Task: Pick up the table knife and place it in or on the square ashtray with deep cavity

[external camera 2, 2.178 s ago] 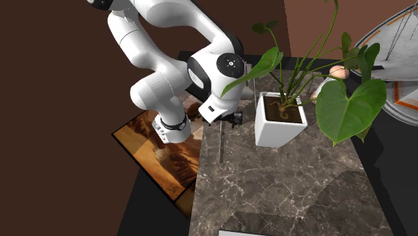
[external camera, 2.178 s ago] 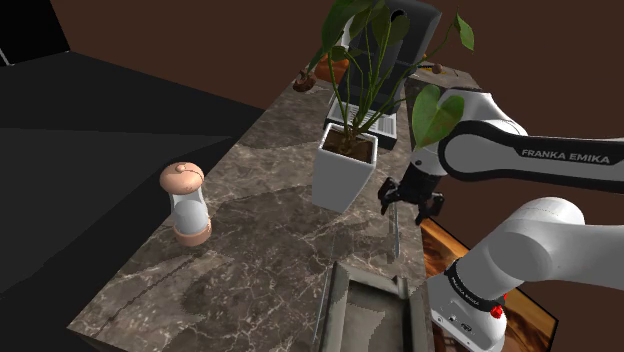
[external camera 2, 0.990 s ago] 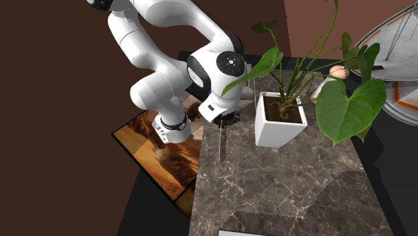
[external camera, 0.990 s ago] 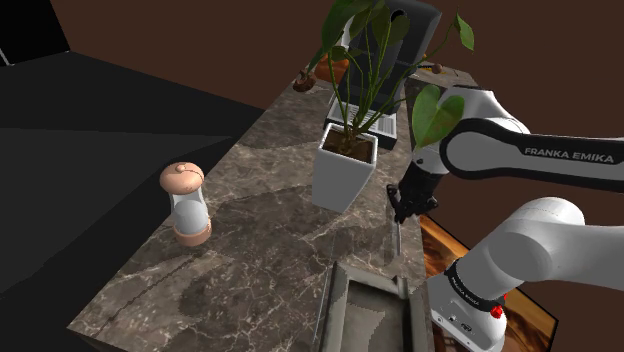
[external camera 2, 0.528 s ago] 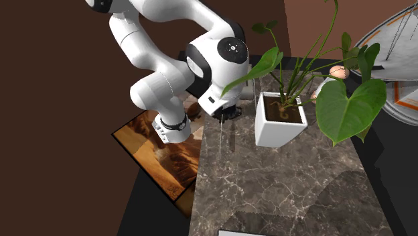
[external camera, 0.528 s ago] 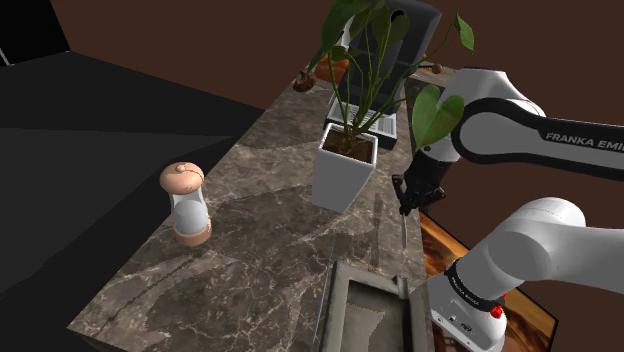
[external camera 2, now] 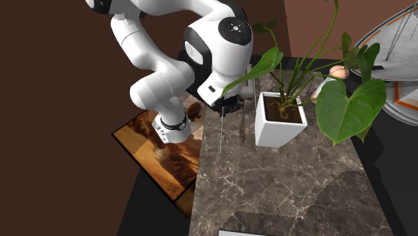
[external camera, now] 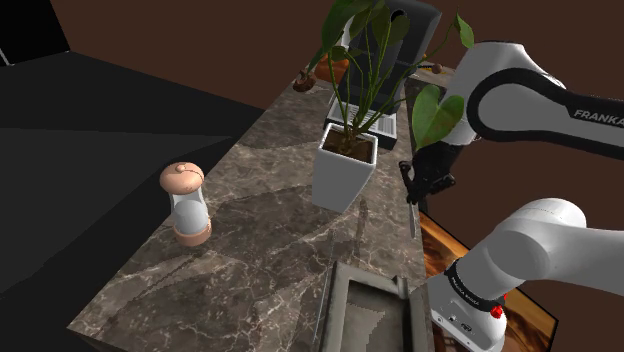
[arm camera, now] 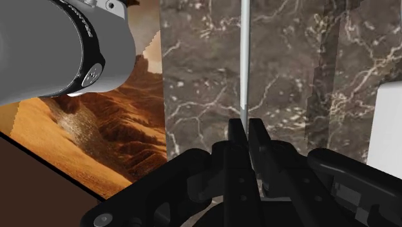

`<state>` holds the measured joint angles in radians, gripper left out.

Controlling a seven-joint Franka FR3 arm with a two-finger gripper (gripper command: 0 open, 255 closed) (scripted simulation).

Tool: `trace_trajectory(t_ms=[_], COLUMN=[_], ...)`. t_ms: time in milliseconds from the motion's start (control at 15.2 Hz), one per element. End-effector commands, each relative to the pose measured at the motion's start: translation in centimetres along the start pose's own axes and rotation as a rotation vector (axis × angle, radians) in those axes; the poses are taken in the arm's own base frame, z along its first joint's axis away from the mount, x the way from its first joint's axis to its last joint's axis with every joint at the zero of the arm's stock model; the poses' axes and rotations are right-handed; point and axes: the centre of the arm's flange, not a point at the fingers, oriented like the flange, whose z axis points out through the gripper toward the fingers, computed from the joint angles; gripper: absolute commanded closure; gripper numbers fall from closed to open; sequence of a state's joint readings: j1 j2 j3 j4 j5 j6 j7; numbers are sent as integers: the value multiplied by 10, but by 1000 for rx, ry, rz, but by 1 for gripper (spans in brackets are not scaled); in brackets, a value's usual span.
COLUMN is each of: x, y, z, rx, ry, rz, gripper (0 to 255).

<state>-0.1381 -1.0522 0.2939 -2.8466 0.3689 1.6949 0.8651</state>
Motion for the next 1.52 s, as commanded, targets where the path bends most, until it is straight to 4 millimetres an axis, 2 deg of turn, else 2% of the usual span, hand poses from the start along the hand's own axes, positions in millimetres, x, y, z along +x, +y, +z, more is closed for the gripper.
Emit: trace_trajectory(t_ms=[0,462,1452], x=[-1,-7,-201], y=[1,2,-33], z=[-11,-46,-31], rx=[0,0,0], ry=[0,0,0], rz=[0,0,0], gripper=[255,255,255])
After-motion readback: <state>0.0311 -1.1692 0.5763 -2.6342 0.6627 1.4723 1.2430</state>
